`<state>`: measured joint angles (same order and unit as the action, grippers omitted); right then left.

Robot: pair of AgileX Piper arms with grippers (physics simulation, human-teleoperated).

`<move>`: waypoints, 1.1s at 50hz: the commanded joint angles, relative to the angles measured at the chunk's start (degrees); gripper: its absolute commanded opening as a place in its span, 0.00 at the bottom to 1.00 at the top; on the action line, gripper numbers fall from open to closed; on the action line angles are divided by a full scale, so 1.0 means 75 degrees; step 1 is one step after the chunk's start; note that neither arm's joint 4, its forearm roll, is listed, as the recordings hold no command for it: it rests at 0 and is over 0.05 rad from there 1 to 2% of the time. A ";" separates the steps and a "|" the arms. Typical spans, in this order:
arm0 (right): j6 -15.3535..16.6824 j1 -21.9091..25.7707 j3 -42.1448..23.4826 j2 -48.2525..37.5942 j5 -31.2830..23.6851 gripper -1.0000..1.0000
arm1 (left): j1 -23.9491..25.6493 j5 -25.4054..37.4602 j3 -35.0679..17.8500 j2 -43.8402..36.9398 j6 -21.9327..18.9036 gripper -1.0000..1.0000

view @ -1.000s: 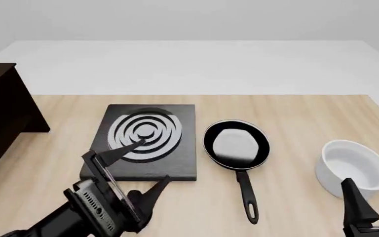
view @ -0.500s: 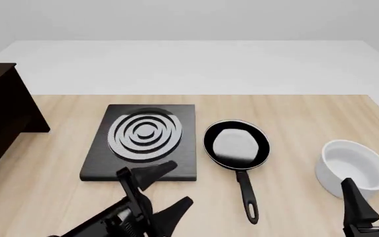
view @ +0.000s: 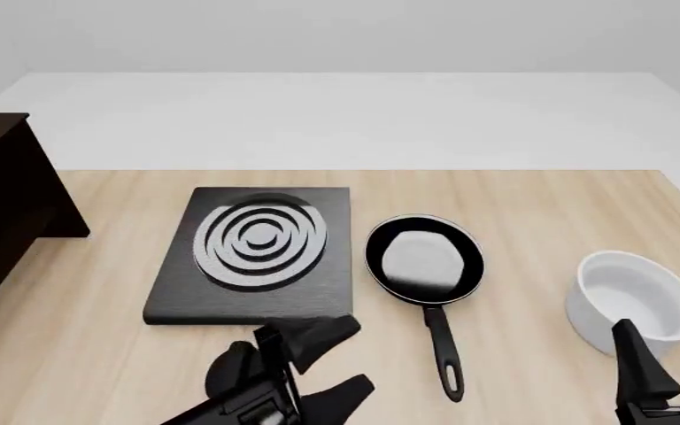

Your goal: Put the frying pan under the cabinet shelf.

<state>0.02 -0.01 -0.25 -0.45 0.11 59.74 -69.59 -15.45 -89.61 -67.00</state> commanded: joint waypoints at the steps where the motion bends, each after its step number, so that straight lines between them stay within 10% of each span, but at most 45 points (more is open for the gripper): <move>1: -0.0001 0.0000 0.0000 -0.0001 0.0000 1.00 | 0.0268 -0.0038 -0.0205 -0.0461 -0.0479 1.00; 24: 0.0000 -0.0001 0.0000 0.0000 0.0000 1.00 | 0.0920 -0.0040 -0.0308 -0.1133 -0.1764 1.00; 55: 0.0000 0.0002 0.0000 0.0000 0.0000 1.00 | 0.1236 -0.0038 -0.0812 -0.1807 -0.1771 1.00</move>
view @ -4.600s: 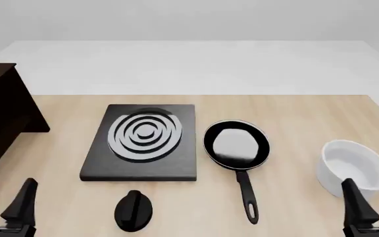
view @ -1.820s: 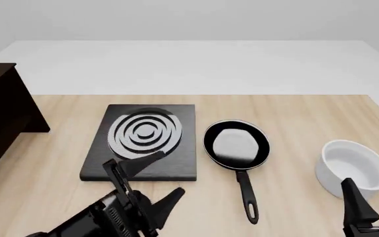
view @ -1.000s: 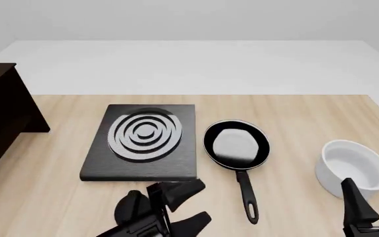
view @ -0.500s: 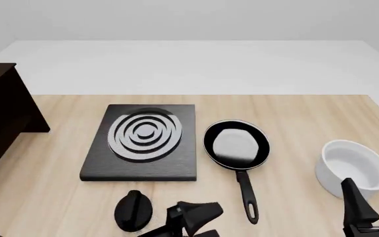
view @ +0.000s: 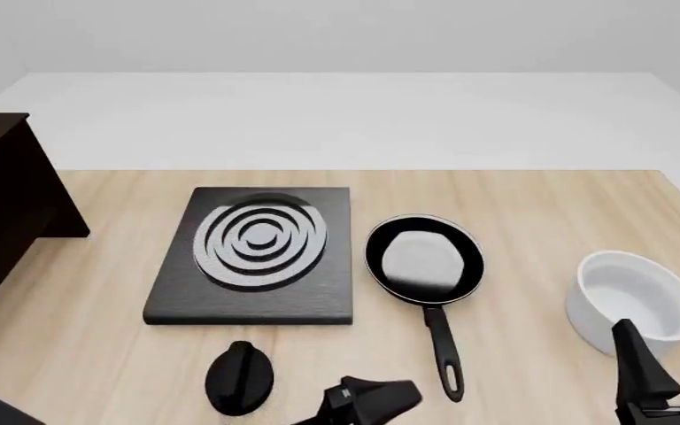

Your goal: Put the frying pan under the cabinet shelf.

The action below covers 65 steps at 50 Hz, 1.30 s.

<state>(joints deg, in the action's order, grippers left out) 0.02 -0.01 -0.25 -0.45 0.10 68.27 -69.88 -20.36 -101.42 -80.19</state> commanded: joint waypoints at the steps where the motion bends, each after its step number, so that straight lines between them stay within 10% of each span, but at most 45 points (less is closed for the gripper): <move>1: -0.0001 0.0002 0.0000 -0.0001 0.0000 1.00 | 0.0117 0.0001 -0.0170 -0.0266 -0.0006 1.00; 65: -0.0001 -0.0001 0.0000 0.0000 0.0000 1.00 | -0.0141 0.0013 -0.1481 -0.2156 -0.0019 1.00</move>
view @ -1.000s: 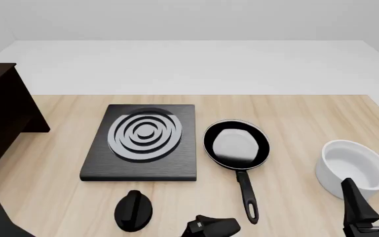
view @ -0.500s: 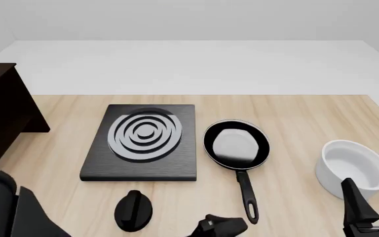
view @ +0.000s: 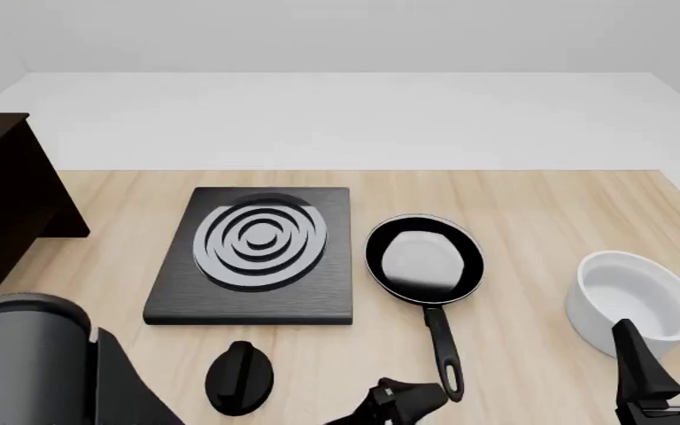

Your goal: Put the frying pan under the cabinet shelf.

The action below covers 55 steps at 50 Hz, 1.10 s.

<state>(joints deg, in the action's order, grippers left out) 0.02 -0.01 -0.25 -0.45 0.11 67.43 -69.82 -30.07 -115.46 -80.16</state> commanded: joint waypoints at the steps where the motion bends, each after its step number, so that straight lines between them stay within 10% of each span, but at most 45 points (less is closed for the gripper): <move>1: 0.0000 0.0000 0.0000 0.0001 0.0000 1.00 | -0.0011 0.0006 -0.0201 -0.0302 -0.0024 1.00; 55: 0.0002 0.0001 0.0000 -0.0001 0.0000 1.00 | -0.0342 0.0965 -0.1284 -0.0905 -0.0386 1.00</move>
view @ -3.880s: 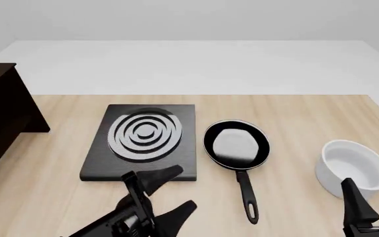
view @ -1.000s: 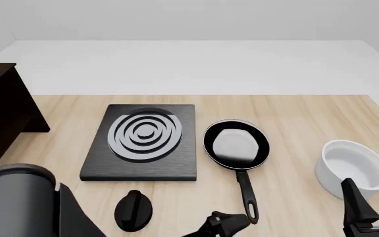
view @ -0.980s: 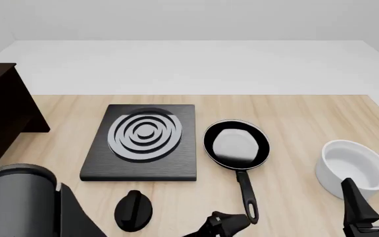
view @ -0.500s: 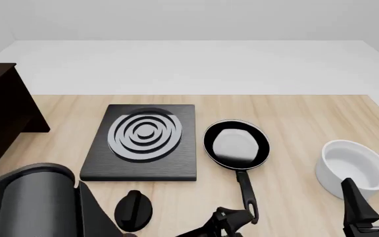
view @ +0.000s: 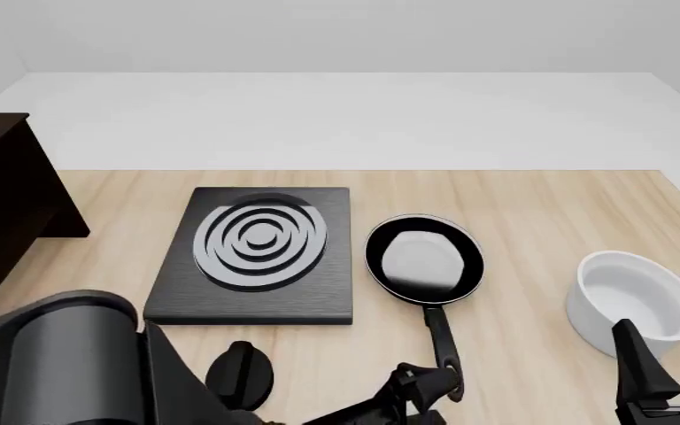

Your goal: Put the frying pan under the cabinet shelf.

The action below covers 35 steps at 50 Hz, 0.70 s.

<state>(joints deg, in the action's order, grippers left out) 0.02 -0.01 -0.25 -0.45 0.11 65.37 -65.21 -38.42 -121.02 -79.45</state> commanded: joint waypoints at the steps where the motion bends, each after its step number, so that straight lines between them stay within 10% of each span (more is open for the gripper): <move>1: 0.0000 -0.0001 0.0000 -0.0001 0.0000 1.00 | -0.0067 0.0377 -0.0169 -0.0157 -0.0493 1.00; 35: 0.0001 0.0001 0.0000 0.0001 0.0000 1.00 | -0.0322 0.1247 -0.0643 -0.0407 -0.0822 1.00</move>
<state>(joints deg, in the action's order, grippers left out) 0.02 0.00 -0.25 -0.45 0.11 64.61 -58.74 -40.39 -119.96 -76.45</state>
